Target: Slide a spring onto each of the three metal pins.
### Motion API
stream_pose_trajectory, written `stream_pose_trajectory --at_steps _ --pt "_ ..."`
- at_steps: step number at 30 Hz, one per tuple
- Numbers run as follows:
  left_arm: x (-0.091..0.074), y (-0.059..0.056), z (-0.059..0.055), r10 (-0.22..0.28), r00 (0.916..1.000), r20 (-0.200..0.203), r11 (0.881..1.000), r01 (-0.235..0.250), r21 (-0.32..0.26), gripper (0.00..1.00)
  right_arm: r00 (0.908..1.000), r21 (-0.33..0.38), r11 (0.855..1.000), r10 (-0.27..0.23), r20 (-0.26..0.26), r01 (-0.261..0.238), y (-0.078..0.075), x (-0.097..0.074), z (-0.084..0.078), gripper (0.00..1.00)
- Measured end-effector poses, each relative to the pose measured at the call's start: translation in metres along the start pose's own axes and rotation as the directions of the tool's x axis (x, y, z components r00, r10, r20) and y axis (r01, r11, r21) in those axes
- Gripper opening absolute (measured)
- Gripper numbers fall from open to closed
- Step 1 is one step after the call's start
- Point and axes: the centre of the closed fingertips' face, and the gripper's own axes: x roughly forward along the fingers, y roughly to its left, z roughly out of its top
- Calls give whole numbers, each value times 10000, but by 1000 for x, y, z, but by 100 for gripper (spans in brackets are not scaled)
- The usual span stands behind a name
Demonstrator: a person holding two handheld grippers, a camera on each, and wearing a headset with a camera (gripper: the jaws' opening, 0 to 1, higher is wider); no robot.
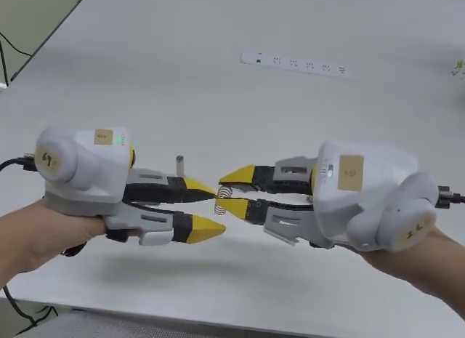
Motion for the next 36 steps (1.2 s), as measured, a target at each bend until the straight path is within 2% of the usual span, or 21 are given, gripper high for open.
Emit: stream_pose_trajectory --at_steps 6,16,22,26,36 --pt "-5 2 -3 131 9999 4 9999 -131 -94 32 9999 85 10000 -19 -106 20 -2 0 -4 8" --pt "-9 4 -1 345 9993 136 9993 -344 -138 37 9998 143 9998 -155 -107 157 -7 -2 -5 8" --pt "-18 8 -6 598 9982 105 9979 -595 -255 42 9993 175 9993 -321 -215 325 -12 -2 -8 8" --pt "-25 11 -14 824 9966 -81 9961 -826 -321 49 9988 167 9991 -388 -284 393 -14 -2 -11 8" --pt "-42 19 -19 1406 9901 19 9890 -1404 -457 63 9982 279 9985 -464 -367 474 -16 -1 -15 8"
